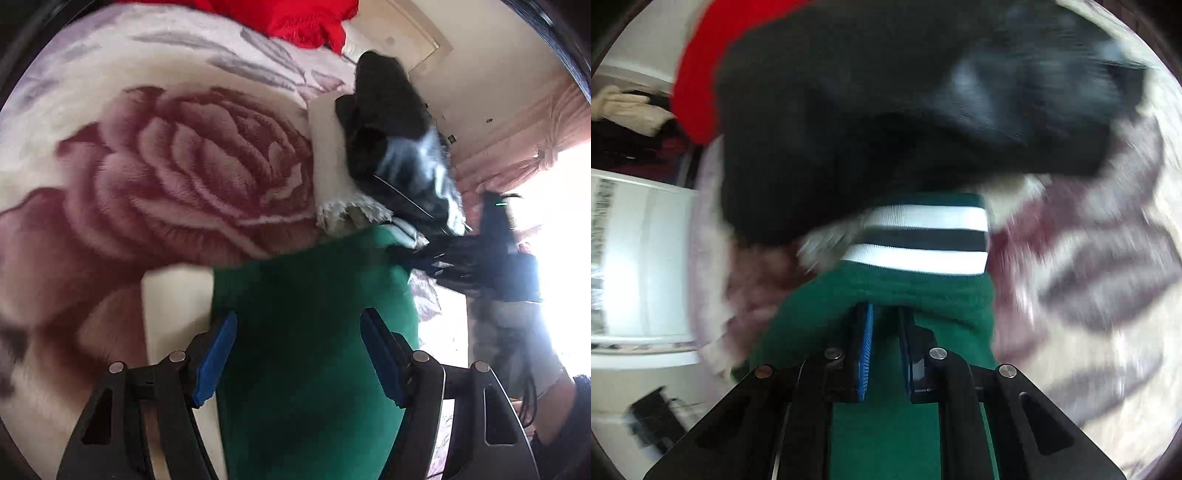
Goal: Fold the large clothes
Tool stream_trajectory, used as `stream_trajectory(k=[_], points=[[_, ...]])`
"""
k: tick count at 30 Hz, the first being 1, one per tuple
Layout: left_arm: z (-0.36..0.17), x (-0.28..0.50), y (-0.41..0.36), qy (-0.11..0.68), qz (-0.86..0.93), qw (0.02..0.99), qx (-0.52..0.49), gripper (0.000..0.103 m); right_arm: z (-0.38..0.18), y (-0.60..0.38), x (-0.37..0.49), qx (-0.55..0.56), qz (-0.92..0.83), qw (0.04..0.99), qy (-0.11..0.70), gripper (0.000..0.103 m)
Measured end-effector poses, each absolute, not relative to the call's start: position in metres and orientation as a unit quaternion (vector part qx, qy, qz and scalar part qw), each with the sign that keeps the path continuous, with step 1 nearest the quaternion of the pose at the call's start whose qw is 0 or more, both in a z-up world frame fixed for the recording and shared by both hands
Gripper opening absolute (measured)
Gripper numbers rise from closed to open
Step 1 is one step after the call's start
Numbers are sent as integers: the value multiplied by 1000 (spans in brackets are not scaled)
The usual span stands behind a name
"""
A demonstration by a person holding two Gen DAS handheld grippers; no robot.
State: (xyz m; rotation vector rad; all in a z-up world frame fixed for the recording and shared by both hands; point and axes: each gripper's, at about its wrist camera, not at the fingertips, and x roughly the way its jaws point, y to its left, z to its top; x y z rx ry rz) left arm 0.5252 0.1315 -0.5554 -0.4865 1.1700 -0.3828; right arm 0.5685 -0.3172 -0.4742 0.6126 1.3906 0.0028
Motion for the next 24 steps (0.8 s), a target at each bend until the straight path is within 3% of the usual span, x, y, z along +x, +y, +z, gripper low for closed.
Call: stream_trajectory(k=[4, 8, 10, 12, 13, 15, 17, 20, 24], points=[[-586, 546, 136, 560, -186, 768, -249, 67, -547, -322, 594, 326, -28, 669, 667, 14], [-598, 548, 153, 552, -205, 749, -304, 67, -529, -327, 596, 335, 4, 672, 661, 15], [-594, 545, 163, 543, -208, 747, -323, 67, -509, -331, 589, 317, 17, 684, 656, 23], [-587, 537, 169, 535, -204, 755, -319, 67, -481, -336, 569, 299, 14, 709, 638, 52], [-585, 534, 172, 536, -192, 765, -303, 67, -470, -337, 562, 299, 15, 715, 632, 54], [-593, 535, 176, 543, -171, 775, -275, 67, -456, -336, 546, 317, 33, 717, 620, 55], [-605, 538, 182, 555, -167, 763, -287, 60, -461, -324, 524, 328, 76, 700, 630, 55], [-589, 535, 186, 556, -168, 764, -282, 61, -492, -291, 507, 228, 78, 673, 699, 55], [-558, 496, 192, 550, -198, 752, -304, 61, -482, -275, 491, 143, 57, 695, 702, 55]])
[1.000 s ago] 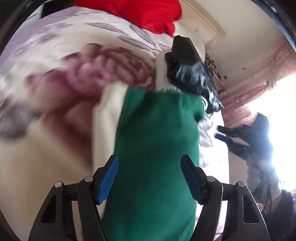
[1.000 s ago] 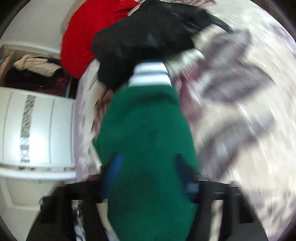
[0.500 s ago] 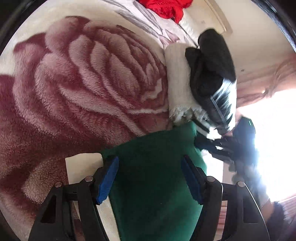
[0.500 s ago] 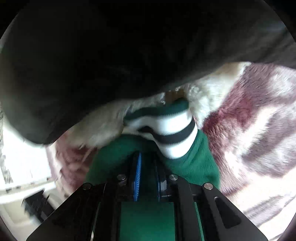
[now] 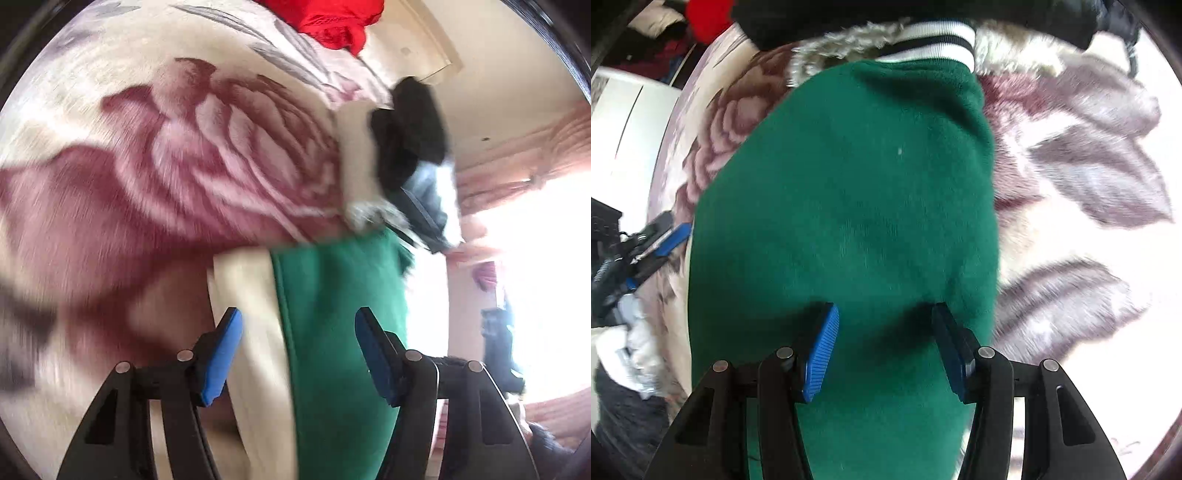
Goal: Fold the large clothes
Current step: 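Press the folded green jacket flat with both grippers, then grasp the striped hem end of the jacket strip with both grippers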
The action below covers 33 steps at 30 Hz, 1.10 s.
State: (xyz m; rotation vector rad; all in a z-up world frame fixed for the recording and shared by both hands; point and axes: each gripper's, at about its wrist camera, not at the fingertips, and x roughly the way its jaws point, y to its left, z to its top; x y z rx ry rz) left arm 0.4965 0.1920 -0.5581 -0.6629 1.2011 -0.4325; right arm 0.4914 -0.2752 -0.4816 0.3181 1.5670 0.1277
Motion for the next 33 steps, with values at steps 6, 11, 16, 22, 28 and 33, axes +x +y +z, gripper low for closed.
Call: stream_trajectory(k=[6, 11, 16, 22, 28, 33], points=[[-580, 367, 180, 628, -216, 656, -358, 68, -450, -307, 401, 233, 61, 682, 690, 55], [-599, 298, 175, 597, -172, 672, -403, 4, -462, -322, 276, 297, 47, 636, 711, 55], [-605, 288, 198, 577, -130, 646, -482, 8, -477, -334, 191, 325, 16, 607, 725, 55], [-542, 222, 173, 587, -141, 690, -400, 69, -496, -335, 111, 376, 21, 570, 730, 55], [-573, 127, 152, 651, -96, 680, -322, 69, -537, -313, 47, 459, 31, 508, 728, 55], [-581, 101, 139, 643, -60, 715, -266, 19, -574, -282, 32, 468, 51, 501, 726, 13]])
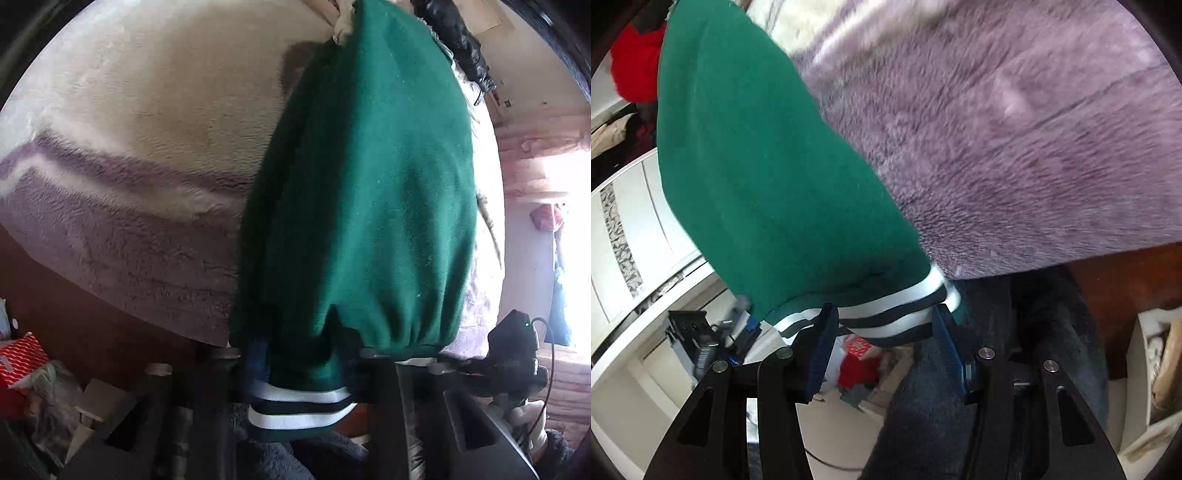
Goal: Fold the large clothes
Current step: 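Grasp the striped hem end of the jacket strip with both grippers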
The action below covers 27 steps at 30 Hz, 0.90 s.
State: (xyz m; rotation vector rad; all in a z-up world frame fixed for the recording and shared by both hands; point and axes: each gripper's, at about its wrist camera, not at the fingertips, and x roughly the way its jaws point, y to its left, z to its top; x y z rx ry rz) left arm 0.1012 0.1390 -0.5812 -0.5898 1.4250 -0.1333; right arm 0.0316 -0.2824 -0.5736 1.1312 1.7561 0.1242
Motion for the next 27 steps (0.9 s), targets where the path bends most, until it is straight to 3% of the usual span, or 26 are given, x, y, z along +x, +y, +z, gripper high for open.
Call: stream_trajectory(k=[1, 2, 5, 8, 12, 14, 16, 17, 18, 23, 24, 25, 27], points=[[-573, 100, 144, 631, -61, 719, -286, 14, -572, -280, 31, 460, 48, 514, 723, 1], [-567, 101, 146, 622, -62, 722, -296, 11, -567, -281, 28, 455, 49, 518, 722, 0], [-555, 92, 148, 611, -69, 734, -289, 10, -549, -269, 28, 410, 45, 557, 721, 0], [-575, 96, 149, 628, -60, 727, -273, 10, -551, -273, 15, 376, 14, 561, 738, 0], [-581, 98, 151, 633, -65, 704, -315, 14, -570, -285, -2, 449, 22, 522, 725, 1], [-572, 87, 158, 625, -84, 695, -345, 22, -562, -287, 1, 476, 44, 526, 704, 3], [-566, 68, 165, 613, -96, 696, -361, 30, -553, -284, 10, 461, 61, 542, 700, 41], [-563, 64, 165, 611, -97, 697, -363, 49, -550, -286, 18, 458, 64, 548, 697, 70], [-565, 62, 160, 614, -96, 694, -364, 57, -551, -283, 30, 458, 66, 552, 694, 73], [-583, 49, 127, 644, -92, 688, -322, 56, -578, -243, 69, 434, 70, 535, 722, 71], [-584, 45, 125, 644, -76, 698, -303, 44, -578, -241, 67, 426, 71, 541, 721, 46], [-586, 43, 124, 643, -67, 701, -301, 9, -577, -240, 65, 423, 70, 549, 717, 38], [-585, 39, 127, 635, -61, 700, -322, 7, -572, -235, 63, 414, 55, 556, 719, 23]])
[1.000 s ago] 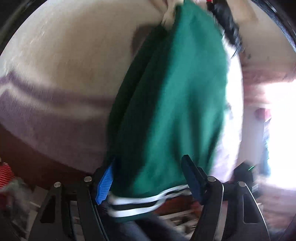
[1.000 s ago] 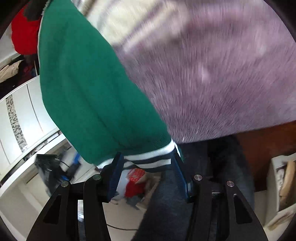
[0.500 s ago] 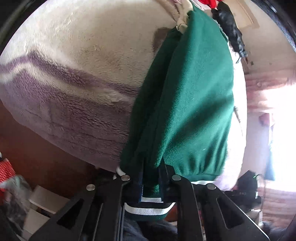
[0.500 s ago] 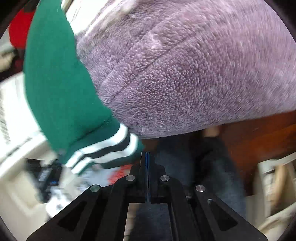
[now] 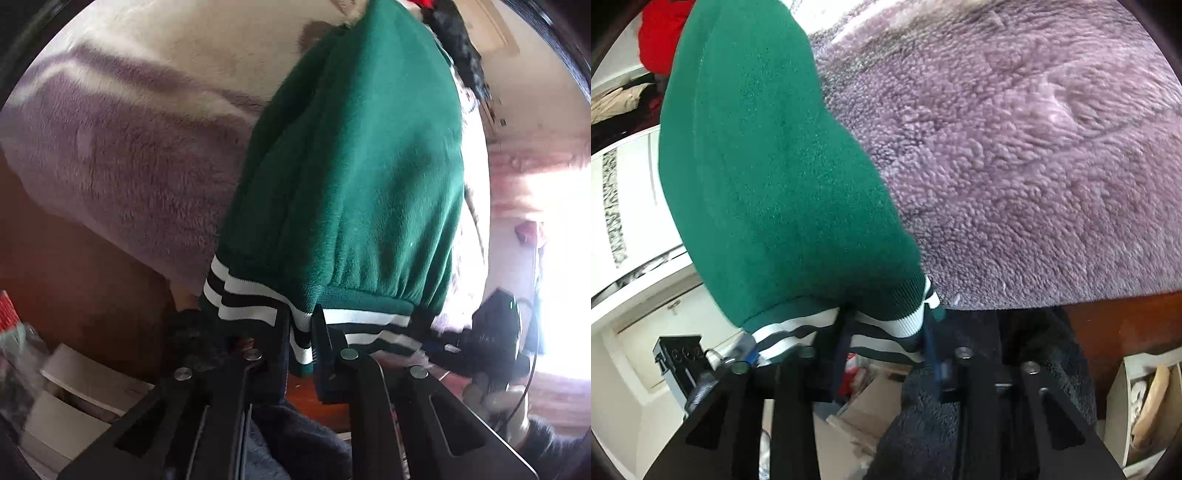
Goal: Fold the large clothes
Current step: 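Grasp the striped hem end of the jacket strip with both grippers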
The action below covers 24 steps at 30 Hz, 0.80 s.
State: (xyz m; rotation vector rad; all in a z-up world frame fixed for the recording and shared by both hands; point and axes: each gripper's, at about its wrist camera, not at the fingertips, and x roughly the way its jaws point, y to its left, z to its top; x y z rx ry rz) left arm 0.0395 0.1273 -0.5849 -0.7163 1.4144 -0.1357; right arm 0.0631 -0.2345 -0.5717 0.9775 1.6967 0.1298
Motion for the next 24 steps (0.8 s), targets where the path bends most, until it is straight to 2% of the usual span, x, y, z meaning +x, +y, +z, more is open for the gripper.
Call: stream_trajectory(k=[2, 5, 8, 10, 11, 12, 13, 14, 15, 16, 19, 24], points=[[-582, 35, 127, 633, -65, 707, -308, 6, -561, -230, 59, 396, 54, 563, 723, 8], [-602, 27, 129, 652, -68, 695, -294, 5, -565, -234, 57, 375, 47, 565, 734, 7], [-605, 25, 145, 648, -74, 680, -335, 6, -567, -231, 67, 398, 71, 551, 730, 9], [-594, 23, 159, 631, -85, 679, -365, 7, -564, -229, 67, 408, 92, 537, 732, 15], [-589, 20, 167, 622, -89, 682, -376, 7, -563, -231, 69, 416, 100, 531, 732, 29], [-584, 19, 174, 612, -91, 684, -387, 9, -560, -234, 71, 418, 106, 533, 728, 47], [-579, 20, 179, 601, -94, 685, -401, 16, -565, -235, 66, 420, 113, 538, 722, 54], [-577, 19, 183, 592, -97, 687, -410, 34, -563, -241, 69, 424, 120, 543, 715, 63], [-575, 21, 185, 586, -99, 690, -415, 51, -563, -243, 71, 425, 125, 545, 712, 63], [-575, 25, 183, 583, -97, 693, -414, 74, -564, -243, 74, 426, 127, 547, 709, 63], [-585, 39, 165, 590, -104, 697, -395, 74, -576, -237, 81, 440, 128, 544, 702, 63], [-599, 52, 141, 626, -53, 722, -288, 74, -591, -214, 90, 435, 137, 545, 703, 63]])
